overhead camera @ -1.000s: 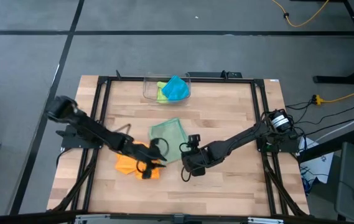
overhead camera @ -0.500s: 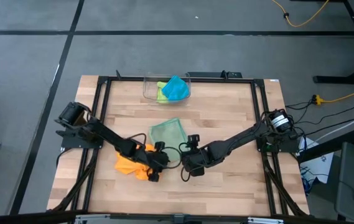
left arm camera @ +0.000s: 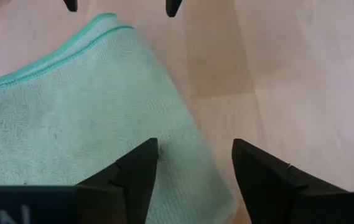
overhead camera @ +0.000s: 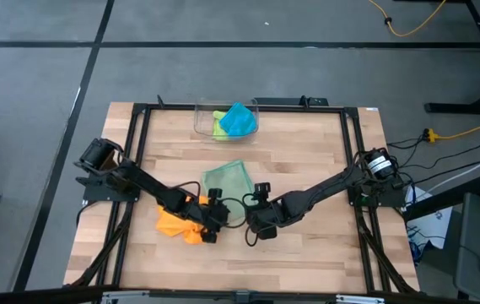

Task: Fold microfiber towels
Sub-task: Put the green towel into the transparent bin

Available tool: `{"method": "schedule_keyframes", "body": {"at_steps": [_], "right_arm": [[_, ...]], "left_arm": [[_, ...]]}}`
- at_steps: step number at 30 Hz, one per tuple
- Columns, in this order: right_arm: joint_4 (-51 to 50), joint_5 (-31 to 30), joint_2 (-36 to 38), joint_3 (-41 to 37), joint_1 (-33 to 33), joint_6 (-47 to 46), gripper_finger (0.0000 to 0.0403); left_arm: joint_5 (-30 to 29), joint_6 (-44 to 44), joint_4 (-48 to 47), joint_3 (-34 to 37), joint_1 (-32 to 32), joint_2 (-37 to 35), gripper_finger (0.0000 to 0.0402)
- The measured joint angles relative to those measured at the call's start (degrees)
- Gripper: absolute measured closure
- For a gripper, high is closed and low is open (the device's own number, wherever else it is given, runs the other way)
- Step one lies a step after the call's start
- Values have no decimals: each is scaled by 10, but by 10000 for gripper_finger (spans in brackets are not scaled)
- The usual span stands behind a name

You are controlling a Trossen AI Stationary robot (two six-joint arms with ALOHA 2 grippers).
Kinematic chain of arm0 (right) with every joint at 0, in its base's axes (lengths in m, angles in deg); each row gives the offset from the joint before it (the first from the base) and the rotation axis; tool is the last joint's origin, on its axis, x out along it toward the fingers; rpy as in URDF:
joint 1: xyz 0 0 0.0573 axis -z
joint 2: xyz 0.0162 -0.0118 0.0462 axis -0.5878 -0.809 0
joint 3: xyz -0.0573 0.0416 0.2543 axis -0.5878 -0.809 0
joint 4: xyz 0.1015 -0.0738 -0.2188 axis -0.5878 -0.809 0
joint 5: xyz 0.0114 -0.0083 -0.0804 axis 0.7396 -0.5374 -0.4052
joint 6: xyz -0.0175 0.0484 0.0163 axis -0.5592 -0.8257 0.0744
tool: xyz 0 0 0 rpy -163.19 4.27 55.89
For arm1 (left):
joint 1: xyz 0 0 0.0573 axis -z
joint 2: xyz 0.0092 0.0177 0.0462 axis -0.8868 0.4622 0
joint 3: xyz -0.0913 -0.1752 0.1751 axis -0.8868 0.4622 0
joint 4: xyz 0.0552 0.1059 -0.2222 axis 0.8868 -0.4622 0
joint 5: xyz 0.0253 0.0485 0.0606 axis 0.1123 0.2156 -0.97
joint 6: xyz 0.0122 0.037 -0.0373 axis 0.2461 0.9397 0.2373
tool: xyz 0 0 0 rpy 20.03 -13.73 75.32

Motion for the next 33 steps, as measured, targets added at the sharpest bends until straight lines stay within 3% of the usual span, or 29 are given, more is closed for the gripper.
{"method": "schedule_keyframes", "body": {"at_steps": [6, 12, 19, 33], "right_arm": [[42, 48, -7, 0, 1, 9, 121], [45, 44, -34, 0, 4, 45, 121], [35, 43, -46, 0, 5, 48, 123], [17, 57, -76, 3, 30, 32, 220]], "left_arm": [[-5, 3, -6, 0, 25, 2, 194], [-80, 5, -25, 0, 35, 2, 193], [-35, -1, -17, 1, 31, 36, 193], [-31, -28, -7, -1, 32, 50, 193]]}}
